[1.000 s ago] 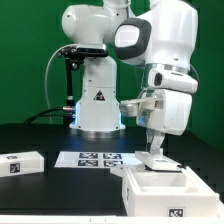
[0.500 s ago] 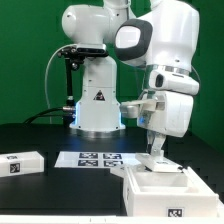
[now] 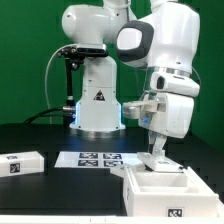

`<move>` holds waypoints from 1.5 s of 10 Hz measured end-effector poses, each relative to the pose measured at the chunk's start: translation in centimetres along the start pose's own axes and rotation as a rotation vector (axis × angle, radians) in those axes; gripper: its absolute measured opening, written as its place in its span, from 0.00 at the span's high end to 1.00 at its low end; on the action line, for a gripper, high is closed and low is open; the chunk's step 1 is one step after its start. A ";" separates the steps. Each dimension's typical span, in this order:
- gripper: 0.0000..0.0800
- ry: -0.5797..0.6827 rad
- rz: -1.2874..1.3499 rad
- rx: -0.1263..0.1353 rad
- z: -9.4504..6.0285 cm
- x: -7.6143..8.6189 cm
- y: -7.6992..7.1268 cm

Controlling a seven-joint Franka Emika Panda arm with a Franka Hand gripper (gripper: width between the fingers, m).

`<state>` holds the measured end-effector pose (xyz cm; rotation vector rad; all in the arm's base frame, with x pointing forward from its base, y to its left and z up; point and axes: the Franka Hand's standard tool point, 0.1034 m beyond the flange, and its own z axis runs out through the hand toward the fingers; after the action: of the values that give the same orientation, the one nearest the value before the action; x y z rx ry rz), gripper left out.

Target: Assemble cabinet

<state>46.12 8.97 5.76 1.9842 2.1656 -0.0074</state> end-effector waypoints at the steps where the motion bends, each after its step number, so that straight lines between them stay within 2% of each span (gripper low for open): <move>1: 0.92 0.000 -0.002 -0.002 -0.1 0.2 0.2; 7: 0.92 -0.006 0.004 -0.014 0.1 0.0 1.7; 9: 0.92 -0.011 0.006 -0.009 0.1 -0.2 1.7; 12: 0.92 -0.012 0.021 -0.016 0.1 0.2 2.3; 14: 0.92 -0.025 0.024 -0.007 0.3 0.0 2.7; 15: 0.92 -0.039 0.026 0.007 0.2 -0.2 2.8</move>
Offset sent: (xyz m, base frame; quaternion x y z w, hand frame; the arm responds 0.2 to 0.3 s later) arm 0.0132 0.0022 -0.0002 -0.0008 -0.0035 0.0092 1.0000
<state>48.91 9.05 5.93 1.9991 2.1186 -0.0490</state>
